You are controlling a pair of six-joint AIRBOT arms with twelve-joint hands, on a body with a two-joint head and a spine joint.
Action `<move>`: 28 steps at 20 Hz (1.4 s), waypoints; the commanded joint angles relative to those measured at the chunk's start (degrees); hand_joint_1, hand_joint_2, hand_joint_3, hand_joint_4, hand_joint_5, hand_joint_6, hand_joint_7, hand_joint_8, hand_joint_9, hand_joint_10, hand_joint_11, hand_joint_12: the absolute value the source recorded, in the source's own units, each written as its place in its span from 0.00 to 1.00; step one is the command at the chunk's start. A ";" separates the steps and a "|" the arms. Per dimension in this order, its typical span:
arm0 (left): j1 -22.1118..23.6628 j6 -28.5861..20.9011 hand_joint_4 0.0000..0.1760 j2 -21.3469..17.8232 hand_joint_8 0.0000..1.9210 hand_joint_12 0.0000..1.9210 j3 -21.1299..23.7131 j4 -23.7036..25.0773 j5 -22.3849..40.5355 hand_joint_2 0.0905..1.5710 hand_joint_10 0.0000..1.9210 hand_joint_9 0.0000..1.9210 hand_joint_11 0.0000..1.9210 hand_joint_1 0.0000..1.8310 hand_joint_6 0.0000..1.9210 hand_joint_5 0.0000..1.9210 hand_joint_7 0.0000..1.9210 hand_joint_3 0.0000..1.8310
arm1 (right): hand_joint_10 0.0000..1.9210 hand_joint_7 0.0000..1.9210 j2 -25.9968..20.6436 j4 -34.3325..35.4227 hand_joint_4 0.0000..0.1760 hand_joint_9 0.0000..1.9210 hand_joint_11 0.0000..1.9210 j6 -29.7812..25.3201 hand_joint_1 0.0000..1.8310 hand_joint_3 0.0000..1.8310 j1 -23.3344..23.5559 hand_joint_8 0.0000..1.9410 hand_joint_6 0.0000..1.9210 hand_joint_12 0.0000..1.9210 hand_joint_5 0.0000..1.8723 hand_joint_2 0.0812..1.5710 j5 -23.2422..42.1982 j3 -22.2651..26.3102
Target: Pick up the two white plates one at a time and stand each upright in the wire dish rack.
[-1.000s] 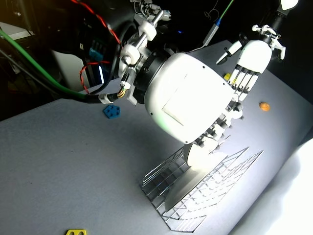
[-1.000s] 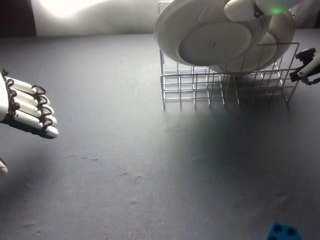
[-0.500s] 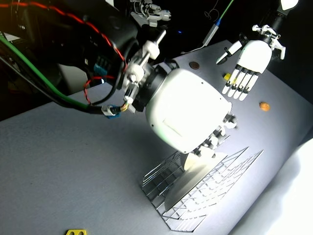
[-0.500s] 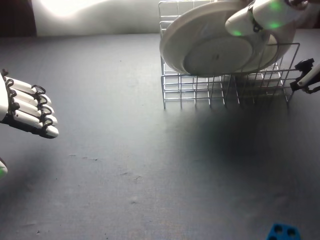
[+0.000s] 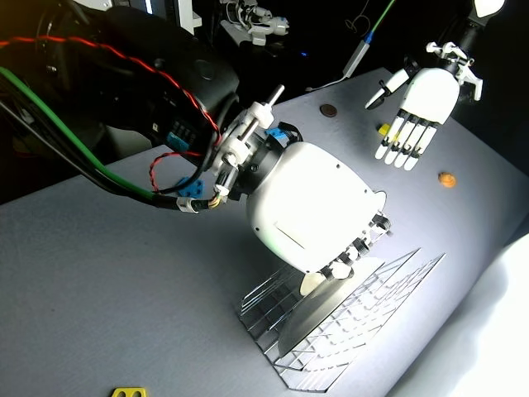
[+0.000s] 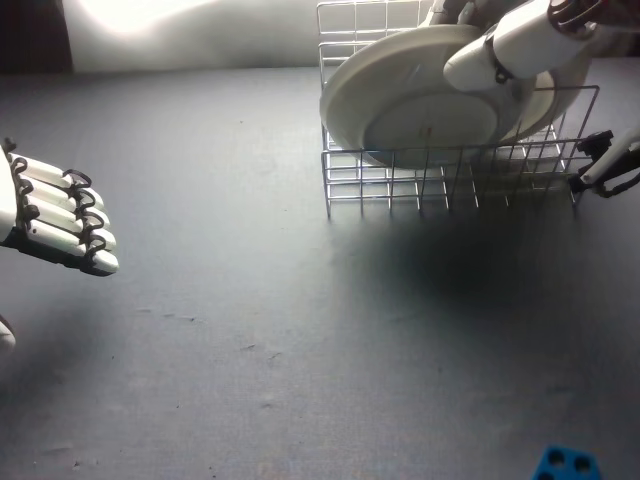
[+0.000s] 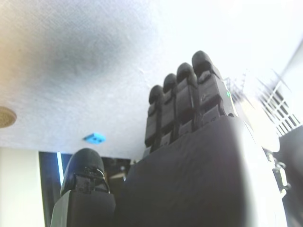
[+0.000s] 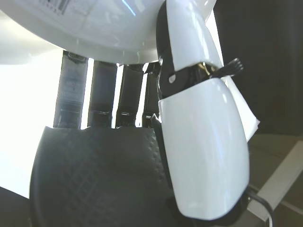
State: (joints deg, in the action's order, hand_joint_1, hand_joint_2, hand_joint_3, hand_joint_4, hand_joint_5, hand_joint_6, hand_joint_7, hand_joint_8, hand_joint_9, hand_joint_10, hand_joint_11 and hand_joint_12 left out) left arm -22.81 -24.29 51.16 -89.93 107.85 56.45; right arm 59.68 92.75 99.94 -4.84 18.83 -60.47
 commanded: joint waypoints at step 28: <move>0.55 -0.11 0.00 -0.57 0.00 0.12 -0.10 -3.03 0.52 0.73 0.00 0.07 0.00 0.00 0.00 0.09 0.08 0.00 | 0.32 0.40 2.26 -1.76 0.00 0.33 0.16 0.11 0.59 0.00 -1.33 0.19 0.34 0.72 0.31 0.74 0.94 -1.42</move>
State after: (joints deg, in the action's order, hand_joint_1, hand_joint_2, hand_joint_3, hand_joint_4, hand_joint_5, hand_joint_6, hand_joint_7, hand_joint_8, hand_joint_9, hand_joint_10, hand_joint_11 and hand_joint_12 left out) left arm -22.79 -24.29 51.16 -89.91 107.83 56.45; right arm 62.35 92.51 100.60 -7.03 19.20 -61.82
